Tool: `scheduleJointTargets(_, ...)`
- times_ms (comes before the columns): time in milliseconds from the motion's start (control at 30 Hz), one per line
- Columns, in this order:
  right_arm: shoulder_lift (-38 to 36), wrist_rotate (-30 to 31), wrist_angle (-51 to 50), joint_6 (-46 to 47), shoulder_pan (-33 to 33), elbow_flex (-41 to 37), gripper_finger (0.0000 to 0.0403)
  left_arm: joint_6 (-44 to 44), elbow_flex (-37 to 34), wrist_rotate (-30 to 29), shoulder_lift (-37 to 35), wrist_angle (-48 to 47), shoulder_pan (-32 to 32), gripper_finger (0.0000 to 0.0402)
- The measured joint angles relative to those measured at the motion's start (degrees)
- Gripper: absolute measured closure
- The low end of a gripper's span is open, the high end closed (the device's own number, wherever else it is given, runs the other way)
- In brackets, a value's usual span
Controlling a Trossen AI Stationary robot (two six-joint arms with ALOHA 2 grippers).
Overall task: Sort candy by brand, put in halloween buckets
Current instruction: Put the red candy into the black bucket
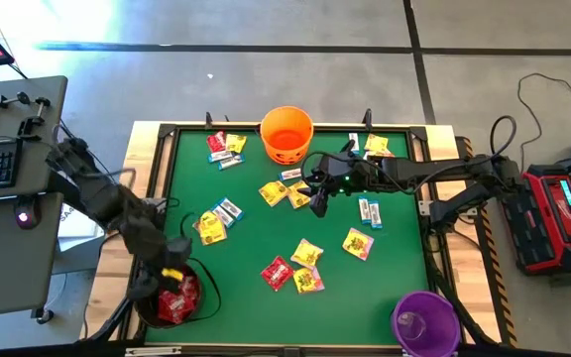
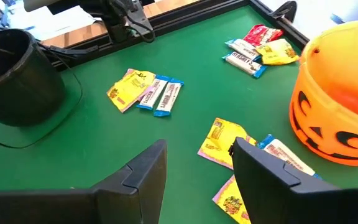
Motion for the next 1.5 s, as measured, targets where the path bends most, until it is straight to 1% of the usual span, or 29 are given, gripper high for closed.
scheduleJointTargets(100,0.0,0.91,-0.02,0.03,0.0,0.0,0.0234,-1.49,-1.04,-2.74,0.66,-3.08,-2.5,0.0401)
scheduleJointTargets(200,0.0,1.02,-0.01,-0.02,-0.02,0.0,0.0234,-5.38,-2.75,-4.7,0.53,-5.78,-4.62,0.0401)
scheduleJointTargets(400,0.0,1.0,-0.02,-0.02,0.0,0.0,0.0234,-9.97,-6.42,-4.79,0.62,-5.69,-8.12,0.0401)
scheduleJointTargets(567,0.0,1.0,-0.02,-0.02,-0.02,0.0,0.0234,-12.87,-10.68,-4.75,0.66,-5.47,-9.47,0.0401)
scheduleJointTargets(700,0.0,0.98,-0.02,-0.02,0.0,0.0,0.0234,-13.43,-12.17,-4.68,0.66,-4.77,-9.65,0.0399)
scheduleJointTargets(867,0.0,0.98,-0.01,-0.02,0.0,0.0,0.0234,-14.16,-12.17,-4.47,0.64,-4.56,-9.6,0.0373)
scheduleJointTargets(1067,0.0,0.91,-0.02,-0.02,-0.66,0.0,0.0234,-17.57,-12.08,-1.55,0.62,-4.58,-9.49,0.0329)
scheduleJointTargets(1200,0.0,0.89,0.0,-0.02,-1.21,0.0,0.0234,-18.01,-11.41,-1.57,0.38,-4.93,-8.99,0.0307)
scheduleJointTargets(1367,0.0,0.96,0.0,-0.02,-1.57,0.0,0.0234,-15.31,-7.75,-3.31,0.33,-5.2,-7.06,0.0302)
scheduleJointTargets(1500,0.0,0.94,0.0,0.05,-1.62,0.0,0.0234,-12.02,-4.98,-7.79,-0.53,-5.83,-3.6,0.0315)
